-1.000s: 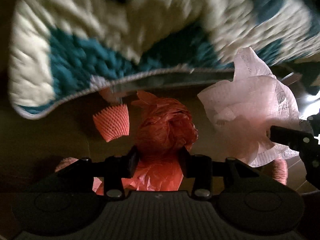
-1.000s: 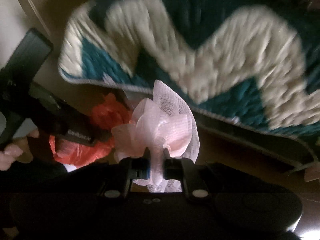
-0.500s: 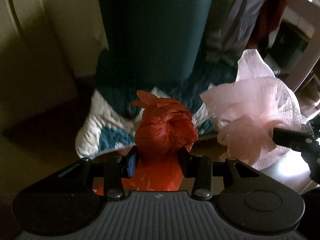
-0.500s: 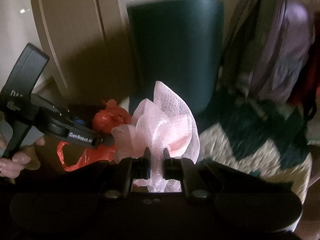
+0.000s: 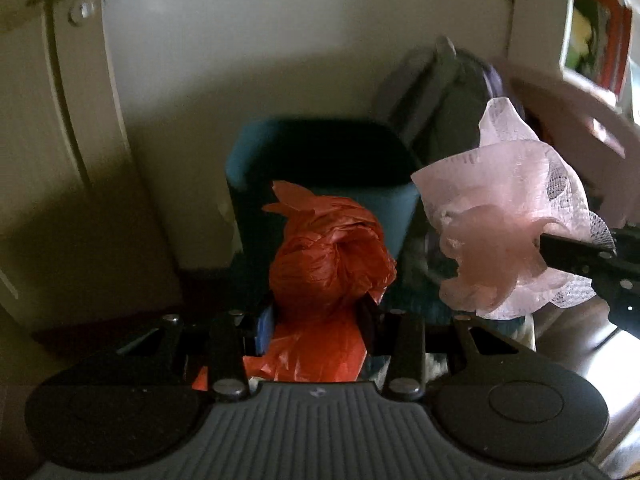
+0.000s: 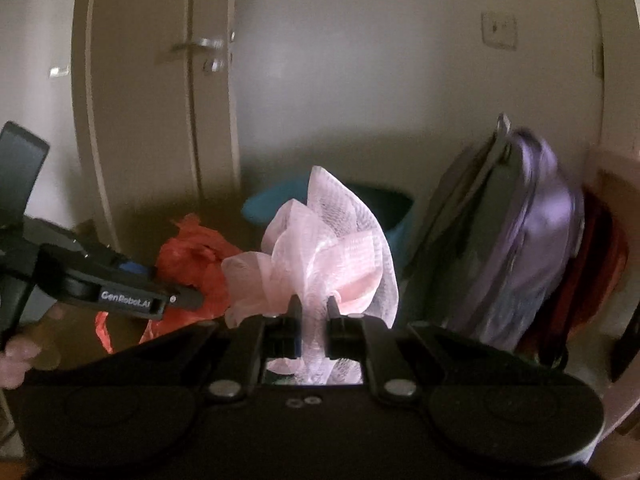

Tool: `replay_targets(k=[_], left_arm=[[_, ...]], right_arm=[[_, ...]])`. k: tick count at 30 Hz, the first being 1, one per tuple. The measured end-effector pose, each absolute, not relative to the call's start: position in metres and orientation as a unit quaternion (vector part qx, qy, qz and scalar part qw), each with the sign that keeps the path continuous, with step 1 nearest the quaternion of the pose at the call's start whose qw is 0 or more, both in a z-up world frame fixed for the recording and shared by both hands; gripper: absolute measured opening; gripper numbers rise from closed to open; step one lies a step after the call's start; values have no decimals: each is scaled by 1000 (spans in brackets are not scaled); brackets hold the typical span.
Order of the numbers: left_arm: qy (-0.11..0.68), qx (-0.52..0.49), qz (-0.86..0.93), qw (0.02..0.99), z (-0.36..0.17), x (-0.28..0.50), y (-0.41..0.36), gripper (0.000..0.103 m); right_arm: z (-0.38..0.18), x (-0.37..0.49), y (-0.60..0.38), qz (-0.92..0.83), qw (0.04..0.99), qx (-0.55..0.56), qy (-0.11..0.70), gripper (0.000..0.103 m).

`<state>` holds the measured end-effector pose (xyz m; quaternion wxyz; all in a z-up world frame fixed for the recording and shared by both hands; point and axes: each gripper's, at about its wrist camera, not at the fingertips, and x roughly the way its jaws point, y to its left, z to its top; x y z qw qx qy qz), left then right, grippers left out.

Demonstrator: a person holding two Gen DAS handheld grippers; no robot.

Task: Collect trash
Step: 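Lift the red bag and pink pouf with both tools over the wastebasket, then open both tools over the wastebasket to drop bag and pouf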

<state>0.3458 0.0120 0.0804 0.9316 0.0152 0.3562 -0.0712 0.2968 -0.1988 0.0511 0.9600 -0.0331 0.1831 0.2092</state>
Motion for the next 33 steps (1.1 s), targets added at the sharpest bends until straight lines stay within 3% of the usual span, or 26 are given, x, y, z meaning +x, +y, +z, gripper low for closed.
replay_targets(k=[7,14,33], left_arm=[[332,-10,-63,941,129,407,7,41],[323,-15,-53,945,143,470,-6,41],[429,-10,-39,902,38,606,-30,41]], right_arm=[[98,345,-195,194,970,-31,145,8],[102,395,-186,179,972,-38,147,8],[22,503,-155,199,942,-86,257,10]])
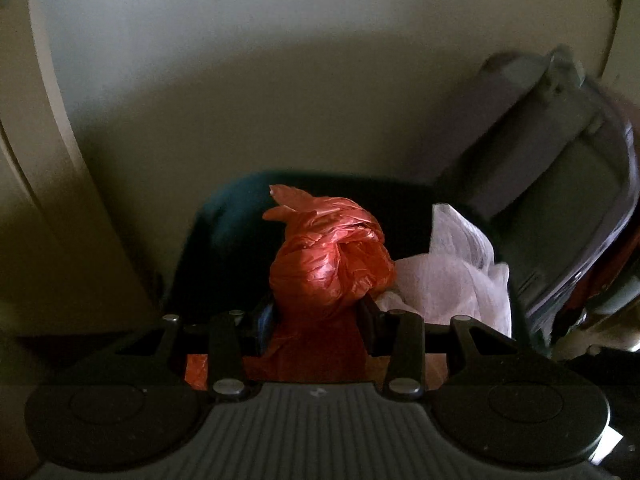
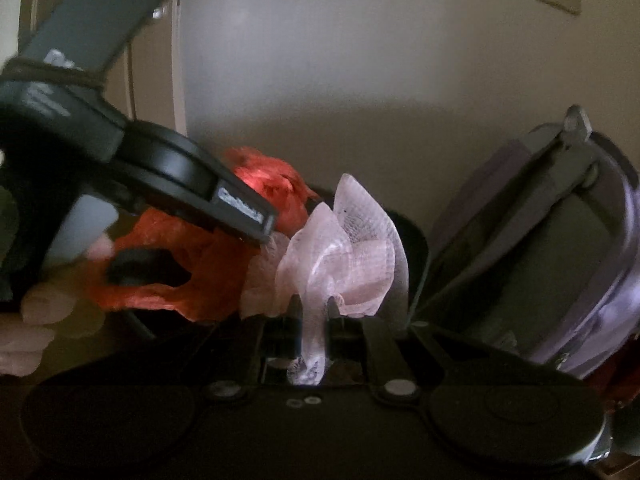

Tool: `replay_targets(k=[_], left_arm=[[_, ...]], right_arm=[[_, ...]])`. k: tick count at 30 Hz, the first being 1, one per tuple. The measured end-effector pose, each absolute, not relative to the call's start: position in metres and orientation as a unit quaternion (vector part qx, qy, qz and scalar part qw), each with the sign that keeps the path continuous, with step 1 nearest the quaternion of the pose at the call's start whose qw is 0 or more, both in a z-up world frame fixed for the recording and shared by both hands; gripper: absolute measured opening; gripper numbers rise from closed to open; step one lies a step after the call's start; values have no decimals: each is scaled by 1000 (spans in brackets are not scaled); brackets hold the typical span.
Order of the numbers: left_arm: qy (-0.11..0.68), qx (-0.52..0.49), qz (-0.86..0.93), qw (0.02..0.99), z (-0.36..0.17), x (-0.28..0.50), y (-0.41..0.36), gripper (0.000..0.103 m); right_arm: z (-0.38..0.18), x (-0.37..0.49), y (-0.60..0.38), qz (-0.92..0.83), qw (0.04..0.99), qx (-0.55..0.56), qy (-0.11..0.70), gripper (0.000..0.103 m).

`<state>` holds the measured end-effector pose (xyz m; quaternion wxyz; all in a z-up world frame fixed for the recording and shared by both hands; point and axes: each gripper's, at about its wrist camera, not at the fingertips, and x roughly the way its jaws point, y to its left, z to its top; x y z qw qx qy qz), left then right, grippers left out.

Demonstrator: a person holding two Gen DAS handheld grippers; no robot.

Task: Collect trash
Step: 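Open both tools over the wastebasket to drop bag and pouf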

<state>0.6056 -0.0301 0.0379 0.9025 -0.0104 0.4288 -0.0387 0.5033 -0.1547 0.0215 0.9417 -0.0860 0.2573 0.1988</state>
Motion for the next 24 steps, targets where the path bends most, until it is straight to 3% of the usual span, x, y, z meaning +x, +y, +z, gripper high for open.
replay_targets(k=[11,16,19,24], left_arm=[[474,-1,-40,880,1,621,-36,45],[464,-8,-47,884,5,607,-26,68],[451,-9,-51,891,15,589,-20,72],[435,-11,-61,898,33,559,-18,74]], right_arm=[[10,515,-140,202,930,-117,283,21],[15,504,-141,202,934,-98,278,33],[20,489,-143,201,937,-94,270,42],[32,463,-144,203,941,-86,258,45]])
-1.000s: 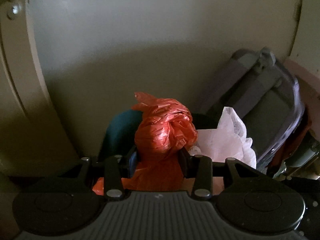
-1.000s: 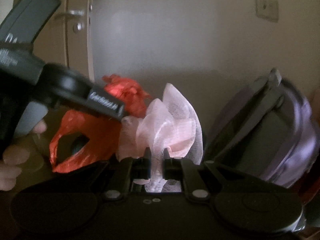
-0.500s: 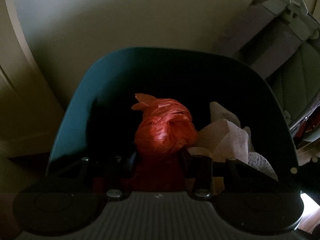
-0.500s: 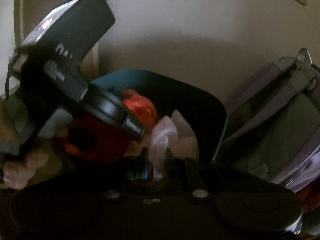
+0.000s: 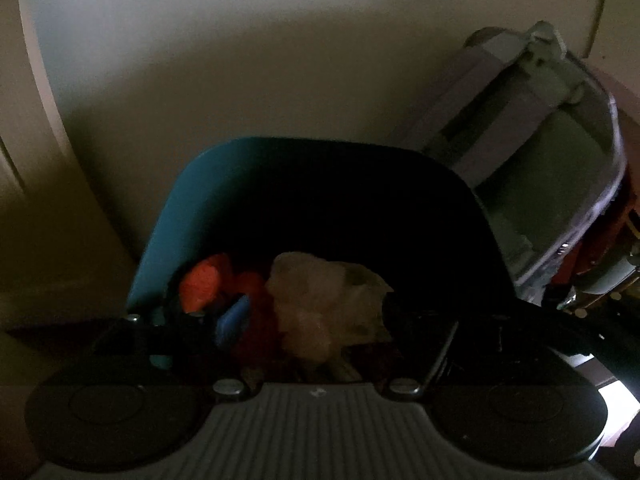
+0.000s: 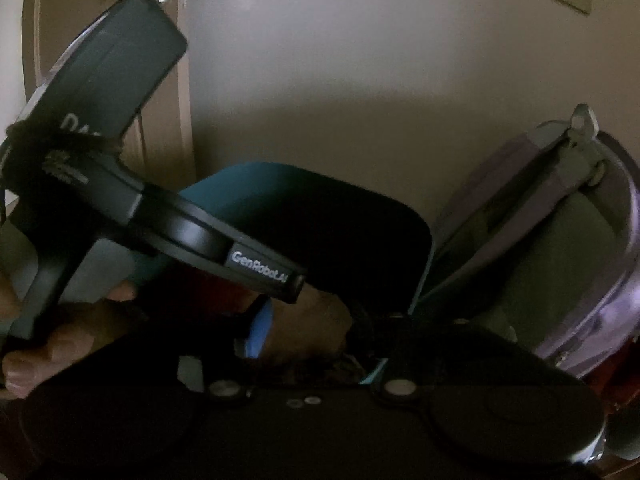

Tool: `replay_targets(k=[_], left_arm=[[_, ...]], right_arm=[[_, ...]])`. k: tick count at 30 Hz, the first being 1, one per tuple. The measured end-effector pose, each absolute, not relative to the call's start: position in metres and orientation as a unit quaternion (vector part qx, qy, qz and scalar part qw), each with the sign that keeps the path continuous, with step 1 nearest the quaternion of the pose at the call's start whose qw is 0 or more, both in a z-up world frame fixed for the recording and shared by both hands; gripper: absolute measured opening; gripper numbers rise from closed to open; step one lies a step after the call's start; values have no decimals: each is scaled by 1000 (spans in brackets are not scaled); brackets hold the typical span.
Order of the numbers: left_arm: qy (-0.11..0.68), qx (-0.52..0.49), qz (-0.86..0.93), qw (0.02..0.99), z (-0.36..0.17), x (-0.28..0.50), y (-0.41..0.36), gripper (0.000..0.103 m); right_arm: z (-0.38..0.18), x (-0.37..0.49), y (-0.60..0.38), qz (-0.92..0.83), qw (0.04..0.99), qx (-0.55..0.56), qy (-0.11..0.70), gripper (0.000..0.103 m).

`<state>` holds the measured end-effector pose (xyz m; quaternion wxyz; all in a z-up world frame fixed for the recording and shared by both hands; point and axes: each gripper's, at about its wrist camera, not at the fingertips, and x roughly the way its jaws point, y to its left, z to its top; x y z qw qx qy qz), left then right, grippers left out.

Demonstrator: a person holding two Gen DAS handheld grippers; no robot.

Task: Collect trash
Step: 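Open both tools over the wastebasket to drop bag and pouf, then lower both tools from the wastebasket down to the remaining trash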

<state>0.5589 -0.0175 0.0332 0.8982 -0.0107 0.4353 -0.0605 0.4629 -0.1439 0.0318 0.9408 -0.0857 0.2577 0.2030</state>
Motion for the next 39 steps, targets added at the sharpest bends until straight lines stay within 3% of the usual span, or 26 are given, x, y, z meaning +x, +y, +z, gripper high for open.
replay_targets(k=[13,23,39], left_arm=[[405,-5,-67,912,92,475,-21,78],[394,2,-72,916,104,393,-13,78],[431,-3,-50,901,49,324,14,81]], right_arm=[[63,379,-162,208,949,-68,229,56],[56,329,-176,234,945,-62,220,65],[3,271,-166,275,928,-46,249,91]])
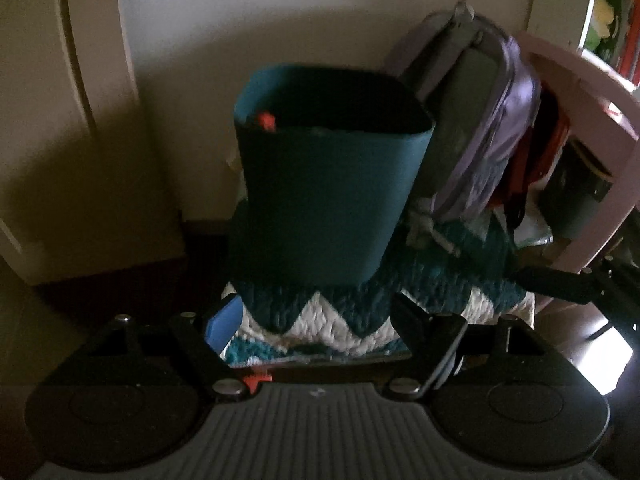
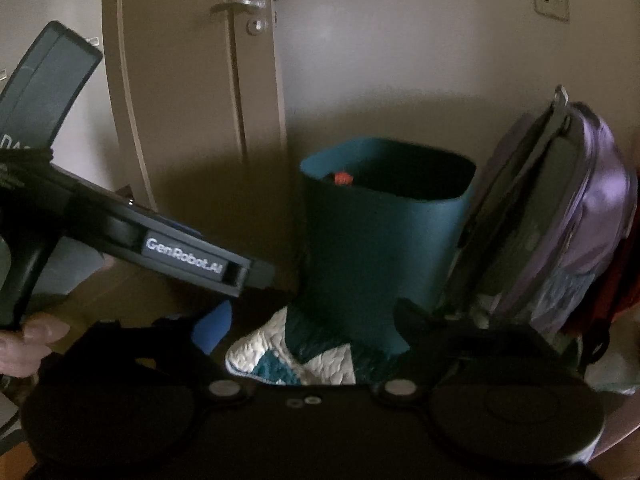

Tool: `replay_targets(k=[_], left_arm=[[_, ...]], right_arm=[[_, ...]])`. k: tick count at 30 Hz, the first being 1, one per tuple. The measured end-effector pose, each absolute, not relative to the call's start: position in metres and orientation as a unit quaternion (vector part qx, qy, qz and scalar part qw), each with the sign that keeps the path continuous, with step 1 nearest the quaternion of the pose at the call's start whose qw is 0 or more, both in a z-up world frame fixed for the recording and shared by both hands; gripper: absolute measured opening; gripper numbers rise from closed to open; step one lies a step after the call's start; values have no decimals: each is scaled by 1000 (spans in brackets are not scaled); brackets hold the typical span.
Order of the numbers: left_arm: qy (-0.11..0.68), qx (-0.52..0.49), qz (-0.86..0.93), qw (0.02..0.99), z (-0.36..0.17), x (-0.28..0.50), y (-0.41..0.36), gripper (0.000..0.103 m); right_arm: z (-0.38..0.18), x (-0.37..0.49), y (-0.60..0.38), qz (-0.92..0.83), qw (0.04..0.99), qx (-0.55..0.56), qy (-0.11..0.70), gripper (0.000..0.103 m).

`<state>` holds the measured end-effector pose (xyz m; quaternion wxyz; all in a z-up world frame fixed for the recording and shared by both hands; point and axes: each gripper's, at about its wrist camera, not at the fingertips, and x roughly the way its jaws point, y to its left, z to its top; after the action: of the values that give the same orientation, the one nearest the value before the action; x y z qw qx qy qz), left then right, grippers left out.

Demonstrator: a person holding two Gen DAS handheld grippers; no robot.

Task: Collect trash
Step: 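Lower both tools from the wastebasket down to the remaining trash, then grasp the orange foam net with the left tool while the right tool grasps the white-and-yellow tube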

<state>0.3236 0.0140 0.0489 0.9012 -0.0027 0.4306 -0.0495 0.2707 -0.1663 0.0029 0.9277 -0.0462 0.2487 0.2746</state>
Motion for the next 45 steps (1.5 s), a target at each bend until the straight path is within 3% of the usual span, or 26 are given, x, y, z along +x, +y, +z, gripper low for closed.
replay_targets(k=[3,8,22,30,42,45], left_arm=[[441,-5,-49,896,26,326,22,84],[464,-23,-50,884,-16,333,38,101],[602,-27,-21,798,-208,372,96,101],[643,14,-23,765,-311,397,104,101],[659,44,25,751,-459,440,99,101],[674,35,38,737,-493,449,99,101]], right_arm=[[-17,273,-163,274,924,-52,260,95],[-57,287,-154,280,914,-52,288,95],[-223,326,-108,324,853,-96,397,95],[-329,361,-86,325,813,-114,469,94],[-477,392,-55,367,739,-186,534,83],[-506,399,-49,371,725,-201,544,76]])
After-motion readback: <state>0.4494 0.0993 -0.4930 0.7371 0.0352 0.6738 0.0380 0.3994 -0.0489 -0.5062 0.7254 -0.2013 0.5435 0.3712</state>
